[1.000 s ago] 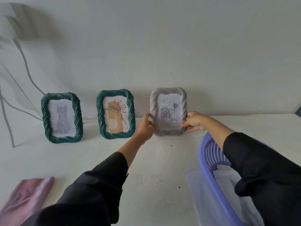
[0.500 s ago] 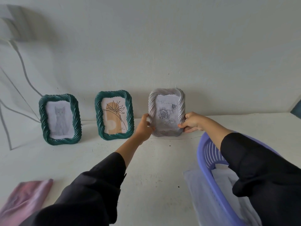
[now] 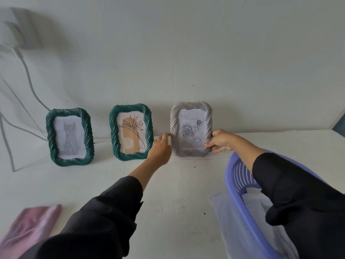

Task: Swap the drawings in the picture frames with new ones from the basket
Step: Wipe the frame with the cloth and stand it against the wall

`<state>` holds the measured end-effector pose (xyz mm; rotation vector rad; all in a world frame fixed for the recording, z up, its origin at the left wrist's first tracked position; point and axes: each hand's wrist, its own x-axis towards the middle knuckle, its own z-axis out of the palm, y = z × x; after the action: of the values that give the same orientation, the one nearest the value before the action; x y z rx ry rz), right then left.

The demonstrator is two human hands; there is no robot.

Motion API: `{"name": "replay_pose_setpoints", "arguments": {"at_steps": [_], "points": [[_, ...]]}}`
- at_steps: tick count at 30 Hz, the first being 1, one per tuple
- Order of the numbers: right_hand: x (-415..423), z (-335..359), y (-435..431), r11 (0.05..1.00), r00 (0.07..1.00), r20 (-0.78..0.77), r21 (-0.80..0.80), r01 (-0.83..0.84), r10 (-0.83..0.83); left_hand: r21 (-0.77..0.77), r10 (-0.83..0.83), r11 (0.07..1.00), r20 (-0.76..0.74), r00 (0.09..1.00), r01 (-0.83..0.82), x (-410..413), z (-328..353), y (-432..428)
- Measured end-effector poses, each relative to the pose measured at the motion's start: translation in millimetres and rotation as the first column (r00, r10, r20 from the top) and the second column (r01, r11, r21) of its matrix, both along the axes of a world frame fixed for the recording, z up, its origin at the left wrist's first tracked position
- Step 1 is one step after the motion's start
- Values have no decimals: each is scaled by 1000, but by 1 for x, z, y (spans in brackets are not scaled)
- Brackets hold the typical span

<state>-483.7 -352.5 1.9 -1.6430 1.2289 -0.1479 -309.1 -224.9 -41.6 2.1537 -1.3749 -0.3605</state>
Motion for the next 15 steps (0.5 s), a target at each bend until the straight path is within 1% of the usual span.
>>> {"name": "replay_pose_setpoints", "arguments": {"at_steps": [2,8,15], "points": [[0,-1,-1,1000,1000,-2,-1,-5,5,16,19,1000,23,1000,-19,0,-2,2],[0,-2,-1,1000,1000,1,-7,-6,6,2,41,999,-19,999,-41,-6,1,4],[0,-2,-3,1000,1000,-5,-12,1,-1,-13,67,998,-17,998,-68,-11,3,9]]}}
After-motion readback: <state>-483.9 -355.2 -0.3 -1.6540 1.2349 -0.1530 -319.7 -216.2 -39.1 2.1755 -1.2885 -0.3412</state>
